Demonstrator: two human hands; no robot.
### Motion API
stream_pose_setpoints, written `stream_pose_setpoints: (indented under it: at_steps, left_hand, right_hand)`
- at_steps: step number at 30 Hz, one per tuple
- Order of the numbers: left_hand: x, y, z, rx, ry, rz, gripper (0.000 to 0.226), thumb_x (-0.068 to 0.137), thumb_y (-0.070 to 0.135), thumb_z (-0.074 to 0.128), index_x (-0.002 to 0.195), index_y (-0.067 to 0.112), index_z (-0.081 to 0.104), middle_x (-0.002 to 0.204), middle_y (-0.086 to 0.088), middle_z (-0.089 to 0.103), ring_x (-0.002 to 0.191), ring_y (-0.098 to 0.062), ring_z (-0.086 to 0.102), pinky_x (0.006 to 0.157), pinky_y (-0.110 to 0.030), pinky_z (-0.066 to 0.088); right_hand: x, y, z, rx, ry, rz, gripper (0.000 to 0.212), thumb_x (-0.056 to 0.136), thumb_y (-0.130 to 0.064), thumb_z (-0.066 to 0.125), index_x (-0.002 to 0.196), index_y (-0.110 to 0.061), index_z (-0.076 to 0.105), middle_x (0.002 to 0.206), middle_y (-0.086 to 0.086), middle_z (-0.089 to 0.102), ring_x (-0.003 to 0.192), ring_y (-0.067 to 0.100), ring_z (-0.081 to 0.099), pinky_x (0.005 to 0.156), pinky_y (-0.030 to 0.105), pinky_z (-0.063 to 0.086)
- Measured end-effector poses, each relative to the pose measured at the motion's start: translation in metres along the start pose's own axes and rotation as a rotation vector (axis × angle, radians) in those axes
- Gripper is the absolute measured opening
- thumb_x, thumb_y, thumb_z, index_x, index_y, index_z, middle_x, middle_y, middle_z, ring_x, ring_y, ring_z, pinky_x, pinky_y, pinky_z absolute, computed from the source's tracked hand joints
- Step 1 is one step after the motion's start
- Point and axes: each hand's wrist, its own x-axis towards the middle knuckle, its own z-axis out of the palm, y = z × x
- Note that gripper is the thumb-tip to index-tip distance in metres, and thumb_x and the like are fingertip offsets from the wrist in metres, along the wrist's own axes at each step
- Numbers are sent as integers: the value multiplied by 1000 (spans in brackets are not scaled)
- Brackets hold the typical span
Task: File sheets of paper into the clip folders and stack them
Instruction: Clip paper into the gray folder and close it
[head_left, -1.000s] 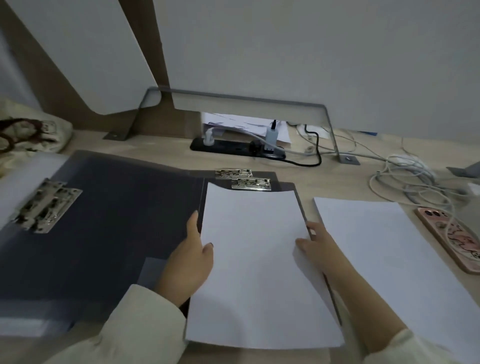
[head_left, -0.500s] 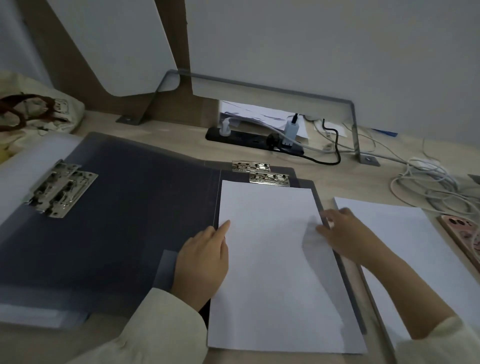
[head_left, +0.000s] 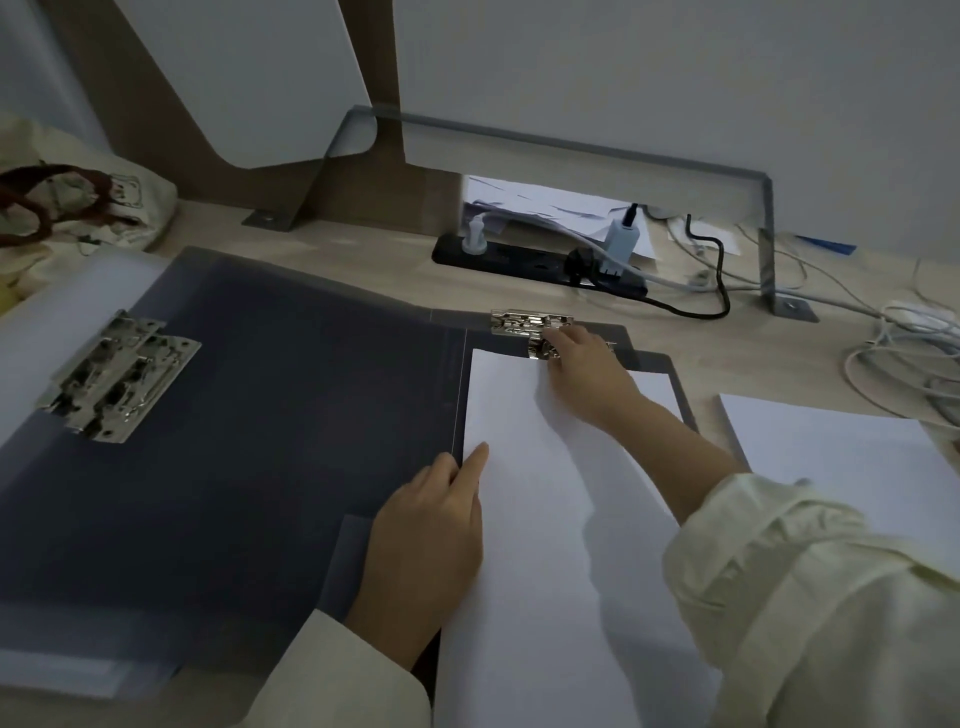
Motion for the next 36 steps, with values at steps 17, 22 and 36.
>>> stream_pose_setpoints:
  at_steps: [17,22,36]
  left_hand:
    - [2,4,-4,17,-110,-75,38,71,9,64,109,9,69,60,6,51,48,-3,29,42,-4,3]
    - [3,4,-2,6,-108,-66,39,70,16,58,106,12,71,59,8,53,47,-2,28,46,-2,4]
    - [-1,0,2,-16,-41,-53,37,83,16,45,111,10,68,61,8,52,49,-1,28,47,-1,10]
  right_hand:
    - [-2,8,37,123,344,-45,42,93,-10,39,134,-15,47,139,7,46,134,26,33,107,42,36]
    - [4,2,29,285,449,50,39,92,-16,46,131,-13,41,130,7,47,117,24,43,91,31,38]
    - [-25,72,-26,590,359,607,38,87,-9,46,125,-6,50,130,16,52,114,31,51,95,36,41]
